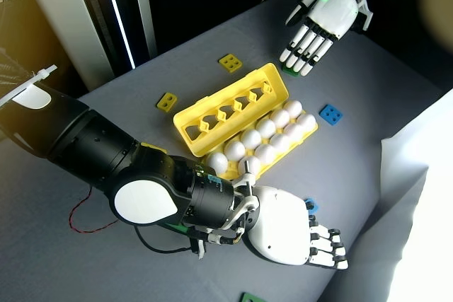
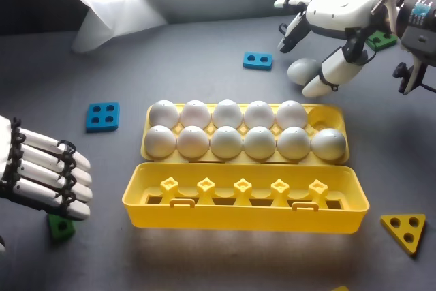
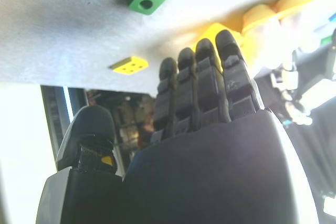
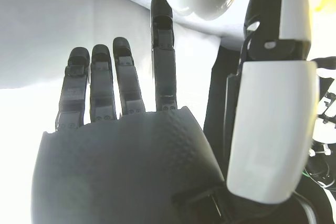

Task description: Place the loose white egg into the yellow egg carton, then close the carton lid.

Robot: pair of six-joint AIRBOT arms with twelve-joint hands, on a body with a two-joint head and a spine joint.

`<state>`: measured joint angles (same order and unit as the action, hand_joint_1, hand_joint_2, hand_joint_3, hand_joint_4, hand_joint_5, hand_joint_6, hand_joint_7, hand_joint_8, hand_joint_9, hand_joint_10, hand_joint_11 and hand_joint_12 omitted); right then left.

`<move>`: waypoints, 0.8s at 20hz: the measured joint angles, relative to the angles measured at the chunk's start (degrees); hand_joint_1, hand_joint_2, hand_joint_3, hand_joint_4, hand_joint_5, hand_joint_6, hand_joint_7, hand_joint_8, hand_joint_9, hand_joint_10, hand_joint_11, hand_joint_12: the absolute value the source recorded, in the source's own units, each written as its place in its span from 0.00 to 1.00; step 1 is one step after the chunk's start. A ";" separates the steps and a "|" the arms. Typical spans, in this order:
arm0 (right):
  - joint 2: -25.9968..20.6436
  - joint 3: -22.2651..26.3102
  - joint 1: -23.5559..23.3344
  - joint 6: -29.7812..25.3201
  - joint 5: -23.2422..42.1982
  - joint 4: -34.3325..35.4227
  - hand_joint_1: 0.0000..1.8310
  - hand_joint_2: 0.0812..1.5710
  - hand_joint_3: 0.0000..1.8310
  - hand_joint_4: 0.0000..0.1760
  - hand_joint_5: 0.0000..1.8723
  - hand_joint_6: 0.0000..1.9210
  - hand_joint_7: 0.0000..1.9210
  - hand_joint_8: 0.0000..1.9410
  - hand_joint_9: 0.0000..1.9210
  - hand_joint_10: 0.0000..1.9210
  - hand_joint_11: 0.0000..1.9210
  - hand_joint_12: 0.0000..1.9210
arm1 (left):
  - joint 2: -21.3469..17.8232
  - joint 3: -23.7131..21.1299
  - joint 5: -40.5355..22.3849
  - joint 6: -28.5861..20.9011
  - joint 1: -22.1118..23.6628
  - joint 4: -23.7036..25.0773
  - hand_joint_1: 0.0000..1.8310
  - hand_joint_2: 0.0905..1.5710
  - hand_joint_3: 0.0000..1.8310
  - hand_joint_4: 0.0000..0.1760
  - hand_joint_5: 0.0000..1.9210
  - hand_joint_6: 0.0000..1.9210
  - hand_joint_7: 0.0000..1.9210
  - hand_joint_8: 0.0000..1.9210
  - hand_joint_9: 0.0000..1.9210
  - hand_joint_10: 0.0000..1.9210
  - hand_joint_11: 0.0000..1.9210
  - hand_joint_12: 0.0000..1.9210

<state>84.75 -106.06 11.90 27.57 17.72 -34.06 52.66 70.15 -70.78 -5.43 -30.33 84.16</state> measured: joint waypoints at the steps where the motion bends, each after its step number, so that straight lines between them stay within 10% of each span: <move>1: -0.02 -0.07 0.00 0.00 0.00 0.00 0.41 0.49 0.00 0.84 0.37 0.00 0.03 0.00 0.00 0.00 0.00 0.00 | 0.00 0.00 0.07 0.00 0.00 0.02 0.00 0.90 0.00 0.00 0.07 0.00 0.06 0.00 0.05 0.00 0.00 0.10; 16: 0.33 -0.39 1.05 0.02 0.46 1.44 0.41 0.48 0.00 0.83 0.38 0.01 0.03 0.00 0.00 0.00 0.00 0.00 | 0.00 0.00 0.33 -0.02 0.11 -0.04 0.00 0.91 0.00 0.00 0.05 0.00 0.05 0.00 0.04 0.00 0.00 0.03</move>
<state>85.08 -106.45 12.95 27.59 18.17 -32.62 52.66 70.15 -70.46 -5.45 -30.22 84.12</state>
